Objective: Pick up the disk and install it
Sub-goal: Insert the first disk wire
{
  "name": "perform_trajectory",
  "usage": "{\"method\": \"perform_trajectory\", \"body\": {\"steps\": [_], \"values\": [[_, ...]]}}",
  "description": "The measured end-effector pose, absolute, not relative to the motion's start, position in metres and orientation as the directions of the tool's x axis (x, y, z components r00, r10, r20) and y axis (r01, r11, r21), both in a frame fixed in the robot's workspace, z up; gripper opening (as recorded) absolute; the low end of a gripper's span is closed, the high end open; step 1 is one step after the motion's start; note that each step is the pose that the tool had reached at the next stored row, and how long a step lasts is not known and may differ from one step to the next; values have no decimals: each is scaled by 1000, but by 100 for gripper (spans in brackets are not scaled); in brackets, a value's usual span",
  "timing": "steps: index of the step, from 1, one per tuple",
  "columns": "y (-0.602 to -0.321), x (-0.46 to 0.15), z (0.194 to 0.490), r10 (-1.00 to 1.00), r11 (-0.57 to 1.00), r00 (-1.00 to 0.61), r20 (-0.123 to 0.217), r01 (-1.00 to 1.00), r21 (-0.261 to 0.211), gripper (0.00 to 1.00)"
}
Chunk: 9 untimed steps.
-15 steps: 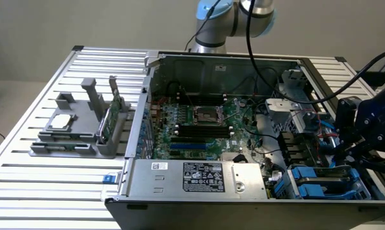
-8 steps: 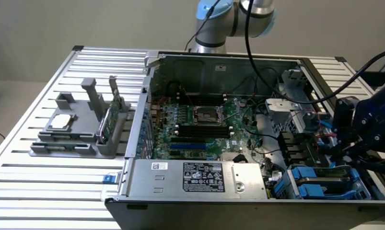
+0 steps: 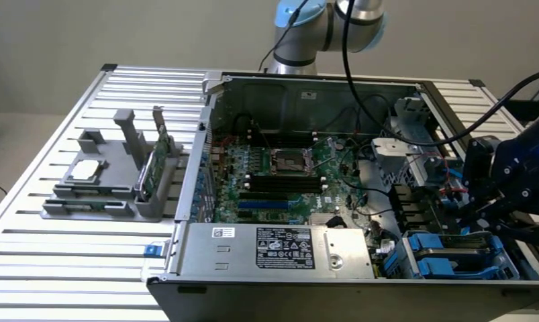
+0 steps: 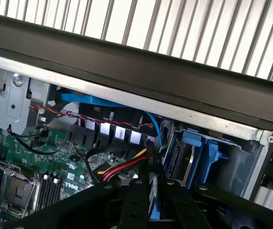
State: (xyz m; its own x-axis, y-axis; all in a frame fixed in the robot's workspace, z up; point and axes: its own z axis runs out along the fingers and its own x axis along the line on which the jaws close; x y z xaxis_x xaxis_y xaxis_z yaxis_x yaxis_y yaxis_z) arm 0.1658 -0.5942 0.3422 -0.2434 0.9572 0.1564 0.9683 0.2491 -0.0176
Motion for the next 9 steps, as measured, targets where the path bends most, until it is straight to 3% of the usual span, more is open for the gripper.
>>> {"method": "perform_trajectory", "body": {"steps": [9], "values": [[-594,166,342,971,220,-214,110,974,-44,16]]}}
